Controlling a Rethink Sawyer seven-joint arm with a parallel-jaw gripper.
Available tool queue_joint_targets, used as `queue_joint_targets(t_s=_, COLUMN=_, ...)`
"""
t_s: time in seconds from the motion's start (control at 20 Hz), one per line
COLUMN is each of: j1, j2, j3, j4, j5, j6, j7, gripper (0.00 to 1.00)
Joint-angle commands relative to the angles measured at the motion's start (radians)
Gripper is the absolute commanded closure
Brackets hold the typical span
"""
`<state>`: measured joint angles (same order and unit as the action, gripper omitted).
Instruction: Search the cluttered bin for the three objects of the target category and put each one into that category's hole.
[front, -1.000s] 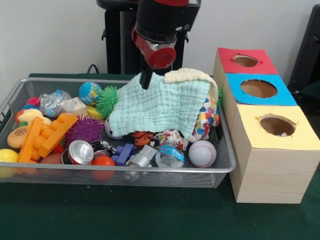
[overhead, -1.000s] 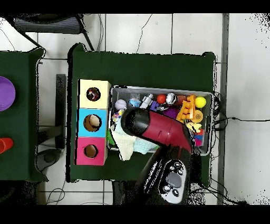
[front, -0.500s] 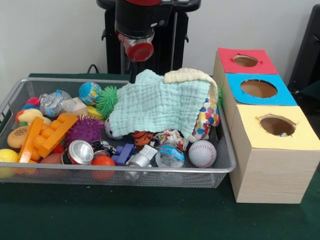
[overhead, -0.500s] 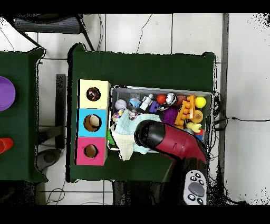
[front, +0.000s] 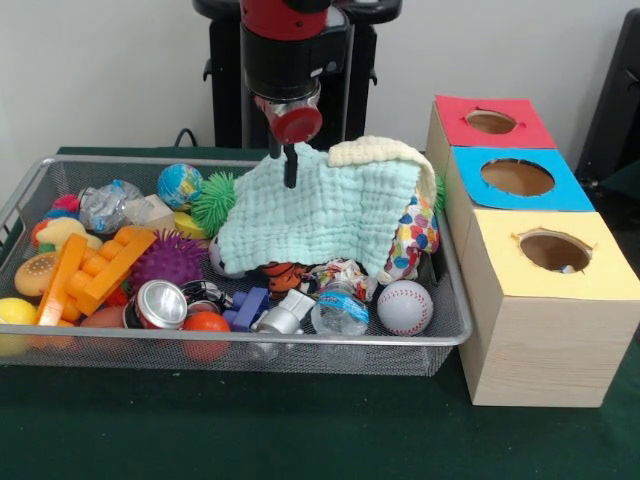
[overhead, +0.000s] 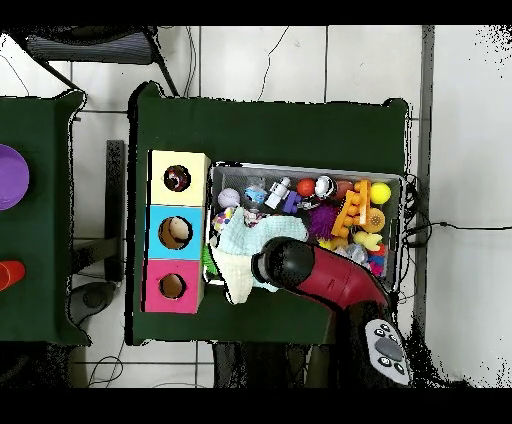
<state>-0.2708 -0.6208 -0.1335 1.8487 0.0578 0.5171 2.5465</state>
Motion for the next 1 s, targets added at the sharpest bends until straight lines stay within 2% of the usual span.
queue_joint_targets(t_s=0.05, j1=-0.056, j2=0.037, j3=0.222, j4=0.132, j5=0.011, j6=-0.162, j7=-0.014, gripper=0.0)
queue_joint_targets(t_s=0.3, j1=-0.055, j2=0.061, j3=0.235, j4=0.137, j5=-0.02, j6=-0.221, j7=0.014, gripper=0.0)
queue_joint_targets(t_s=0.6, j1=0.013, j2=0.066, j3=0.188, j4=0.137, j5=-0.035, j6=-0.22, j7=0.044, gripper=0.0)
queue_joint_targets(t_s=0.8, j1=0.035, j2=0.084, j3=0.172, j4=0.115, j5=-0.083, j6=-0.226, j7=-0.004, gripper=0.0)
queue_joint_targets(t_s=0.85, j1=0.047, j2=0.087, j3=0.168, j4=0.106, j5=-0.09, j6=-0.224, j7=-0.003, gripper=1.0)
queue_joint_targets(t_s=1.0, j1=0.07, j2=0.09, j3=0.15, j4=0.094, j5=-0.093, j6=-0.203, j7=0.003, gripper=1.0)
